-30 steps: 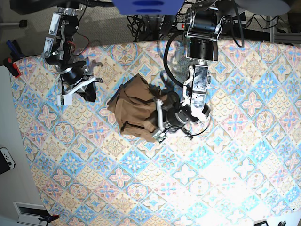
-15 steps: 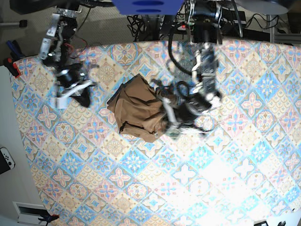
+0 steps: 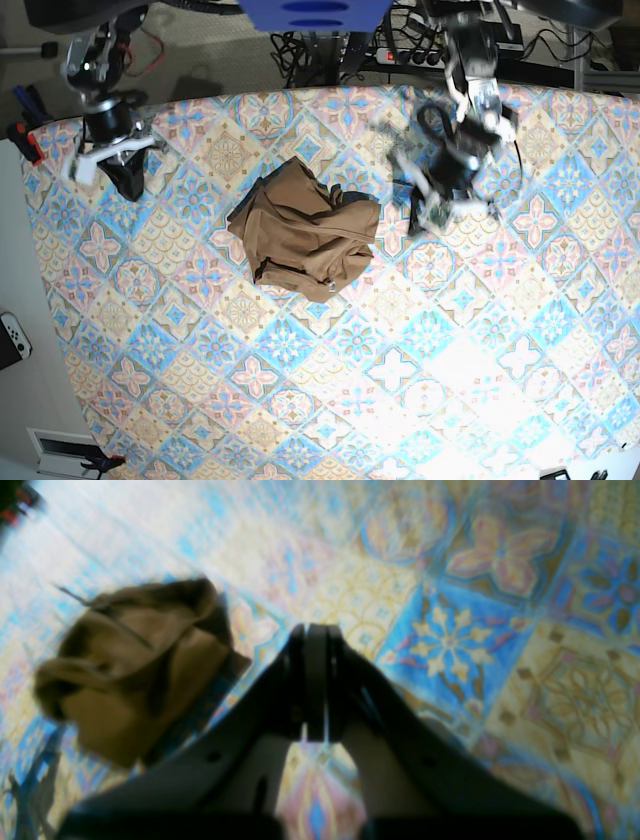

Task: Layout the t-shirt on the table in an organized manner, then fold the t-shirt properly

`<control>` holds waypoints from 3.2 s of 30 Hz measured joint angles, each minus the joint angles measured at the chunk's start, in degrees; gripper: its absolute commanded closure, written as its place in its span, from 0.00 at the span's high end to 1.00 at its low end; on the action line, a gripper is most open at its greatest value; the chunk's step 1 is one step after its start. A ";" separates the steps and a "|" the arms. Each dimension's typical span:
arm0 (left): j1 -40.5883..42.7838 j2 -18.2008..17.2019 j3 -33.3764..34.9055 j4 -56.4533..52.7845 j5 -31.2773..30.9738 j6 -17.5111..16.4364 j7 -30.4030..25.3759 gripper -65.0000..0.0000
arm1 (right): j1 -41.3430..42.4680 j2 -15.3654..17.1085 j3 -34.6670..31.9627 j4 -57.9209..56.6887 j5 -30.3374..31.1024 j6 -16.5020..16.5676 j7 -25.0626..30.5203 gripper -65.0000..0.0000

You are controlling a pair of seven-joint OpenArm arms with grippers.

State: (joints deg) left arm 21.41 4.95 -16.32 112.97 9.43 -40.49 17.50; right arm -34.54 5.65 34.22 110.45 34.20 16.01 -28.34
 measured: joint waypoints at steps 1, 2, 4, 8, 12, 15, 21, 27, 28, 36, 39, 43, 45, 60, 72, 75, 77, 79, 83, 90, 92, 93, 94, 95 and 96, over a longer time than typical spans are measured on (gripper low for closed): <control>2.19 0.00 -0.37 0.00 -0.04 0.07 -2.36 0.00 | -2.36 -0.20 -0.04 -0.20 -0.20 -0.46 1.33 0.00; 4.15 0.11 -0.52 -0.02 0.07 0.26 -3.76 0.00 | -4.50 -0.50 0.00 -0.52 -1.01 -1.09 2.80 0.00; 7.17 0.13 -0.70 -0.04 0.17 0.42 -6.78 0.00 | -7.41 -0.66 0.00 -0.87 -1.18 -1.01 6.99 0.00; 12.76 0.13 -0.68 -0.02 -0.37 0.42 -10.47 0.00 | -8.79 -0.15 -0.04 -0.42 -0.48 -0.55 17.64 0.00; 18.53 0.28 -0.68 -0.07 -0.20 0.39 -15.78 0.00 | -15.10 -0.52 -0.09 -0.72 -0.42 -0.90 22.16 0.00; 21.55 0.31 -0.61 -0.09 -0.37 0.70 -17.57 0.00 | -16.87 -2.16 0.00 -1.03 -0.39 -0.85 24.13 0.00; 27.17 0.66 -2.14 -1.22 -0.42 0.39 -18.45 0.00 | -20.15 -5.05 0.20 -2.19 -6.23 -0.83 27.98 0.00; 28.46 3.80 -8.31 -5.81 -0.04 0.52 -21.88 0.00 | -19.82 -12.37 0.28 -7.10 -12.39 4.37 32.17 0.00; 28.46 3.82 -9.49 -7.23 -0.02 0.33 -24.13 0.00 | -19.87 -13.00 0.48 -7.98 -12.83 5.18 32.54 0.00; 29.53 3.93 -11.23 -19.91 2.64 0.72 -31.95 0.00 | -20.90 -14.36 2.27 -12.46 -12.24 6.10 33.79 0.00; 28.39 1.86 -10.80 -24.63 3.21 0.61 -32.61 0.00 | -21.66 -14.36 2.21 -15.61 -7.87 6.03 34.16 0.00; 24.55 -0.98 -10.84 -31.76 6.75 0.74 -31.76 0.00 | -21.57 -14.58 2.21 -21.66 -4.81 5.77 33.33 0.00; 22.58 -2.93 -10.69 -35.65 7.54 0.66 -32.54 0.00 | -21.33 -14.56 2.21 -24.15 -4.66 6.12 34.12 0.00; 2.86 -11.02 -10.91 -75.03 21.31 0.68 -32.63 0.00 | -8.81 -14.40 5.55 -50.36 -12.98 5.86 33.38 0.00; -10.21 -18.64 -10.71 -97.81 30.73 1.22 -33.00 0.00 | 9.60 -14.08 25.00 -76.50 -34.73 5.88 29.94 0.00; -12.07 -18.40 -10.82 -100.96 38.69 5.44 -32.85 0.00 | 11.87 -13.70 26.69 -82.12 -38.01 6.08 30.01 0.00; -12.83 -18.14 -10.82 -102.42 41.33 9.86 -32.72 0.00 | 13.38 -12.07 26.71 -85.70 -39.69 6.71 29.42 0.00; -14.32 -18.21 -10.82 -104.10 43.41 14.16 -30.71 0.00 | 15.56 -9.09 26.77 -89.35 -39.67 5.97 29.86 0.00; -17.18 -18.10 -10.80 -105.44 46.25 21.94 -21.70 0.00 | 19.37 -2.84 26.93 -97.42 -38.82 5.42 31.54 0.00; -18.88 -17.20 -10.80 -105.15 46.36 30.71 -19.61 0.00 | 19.96 -1.66 26.69 -103.06 -42.18 -15.08 29.73 0.00; -19.39 -17.00 -10.80 -105.72 46.34 31.50 -19.32 0.00 | 20.06 -1.16 26.69 -102.99 -43.87 -19.80 30.12 0.00; -19.47 -16.79 -10.80 -106.05 46.31 31.56 -19.08 0.00 | 20.13 -0.87 26.69 -102.92 -44.48 -20.15 30.10 0.00; -19.56 -16.31 -10.80 -106.16 46.36 31.71 -18.51 0.00 | 20.24 -0.85 26.69 -102.73 -45.24 -20.87 30.14 0.00; -19.67 -16.00 -10.80 -106.16 46.36 31.71 -18.58 0.00 | 20.39 -0.83 26.69 -102.68 -45.27 -21.18 30.32 0.00; -19.85 -15.52 -10.80 -106.16 46.34 31.71 -18.80 0.00 | 20.59 -0.83 26.69 -102.68 -46.47 -21.20 30.45 0.00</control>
State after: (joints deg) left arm 1.56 -10.57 -27.11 6.81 55.77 -8.78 -1.30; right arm -13.96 4.82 60.90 7.77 -12.27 -5.19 2.11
